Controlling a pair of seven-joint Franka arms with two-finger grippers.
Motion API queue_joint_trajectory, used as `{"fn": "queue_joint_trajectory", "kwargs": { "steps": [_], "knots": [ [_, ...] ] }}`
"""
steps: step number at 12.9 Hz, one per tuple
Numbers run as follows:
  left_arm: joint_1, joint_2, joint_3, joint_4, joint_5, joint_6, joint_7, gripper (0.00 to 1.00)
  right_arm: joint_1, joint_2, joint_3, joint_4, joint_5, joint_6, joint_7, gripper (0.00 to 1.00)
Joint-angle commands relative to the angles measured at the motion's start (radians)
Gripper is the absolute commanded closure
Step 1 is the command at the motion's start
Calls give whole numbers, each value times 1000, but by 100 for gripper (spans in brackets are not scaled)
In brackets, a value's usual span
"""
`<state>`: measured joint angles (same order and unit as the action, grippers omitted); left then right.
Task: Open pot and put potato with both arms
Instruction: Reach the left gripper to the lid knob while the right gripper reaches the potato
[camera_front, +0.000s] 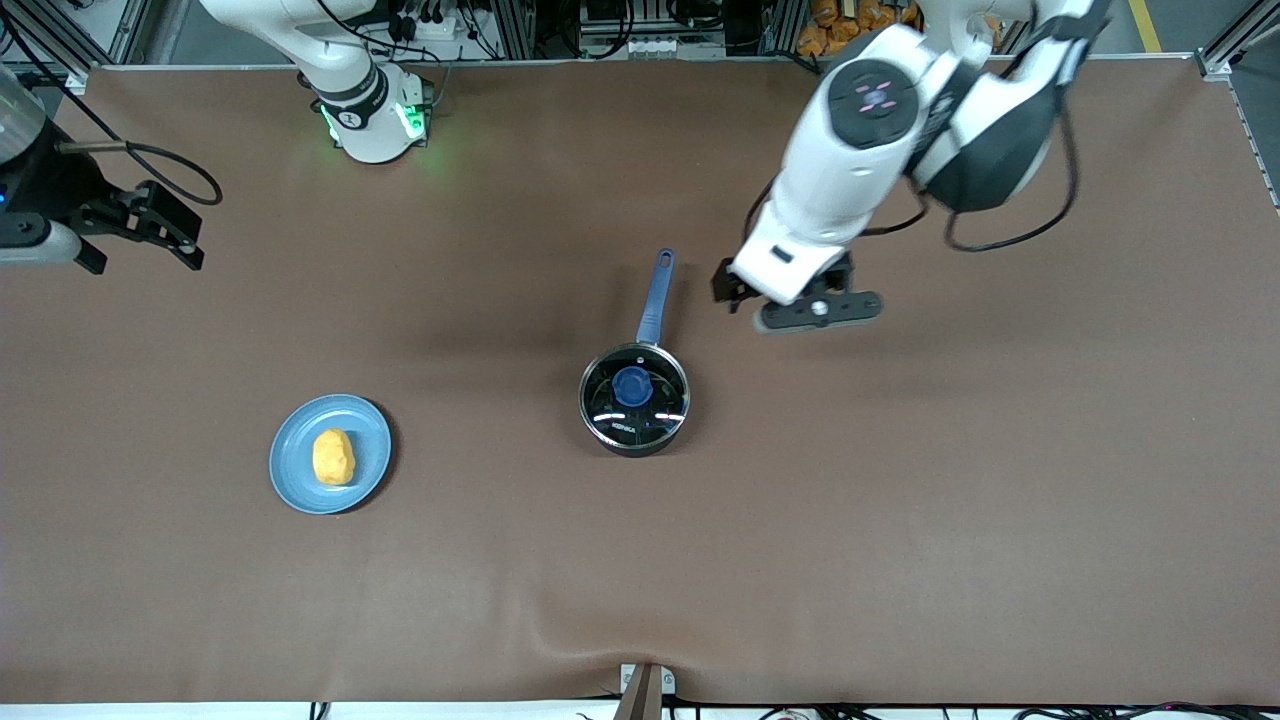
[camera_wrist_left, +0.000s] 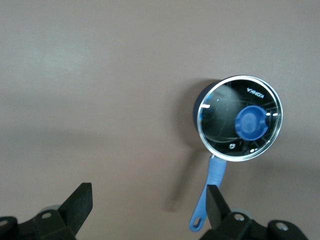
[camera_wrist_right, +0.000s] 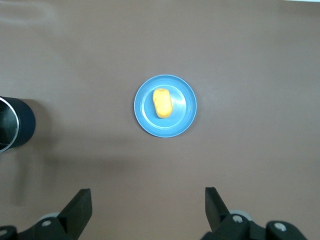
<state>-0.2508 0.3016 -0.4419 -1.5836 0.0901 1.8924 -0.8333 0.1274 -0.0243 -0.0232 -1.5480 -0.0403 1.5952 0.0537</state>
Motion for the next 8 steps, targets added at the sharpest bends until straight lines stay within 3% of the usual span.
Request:
{"fn": "queue_joint_trajectory", "kwargs": {
  "steps": [1,5,8],
  "knots": [
    [-65,129,2,137,81,-6,-113,0,-5,59,0,-32,-10,72,12,0],
    [-157,279,11,241,167,77,-233,0,-35,133,0,-159,19,262,15,0],
    [-232,330,86,267,169,128,-256,0,-80,237,0,-181,63,347,15,0]
  ]
}}
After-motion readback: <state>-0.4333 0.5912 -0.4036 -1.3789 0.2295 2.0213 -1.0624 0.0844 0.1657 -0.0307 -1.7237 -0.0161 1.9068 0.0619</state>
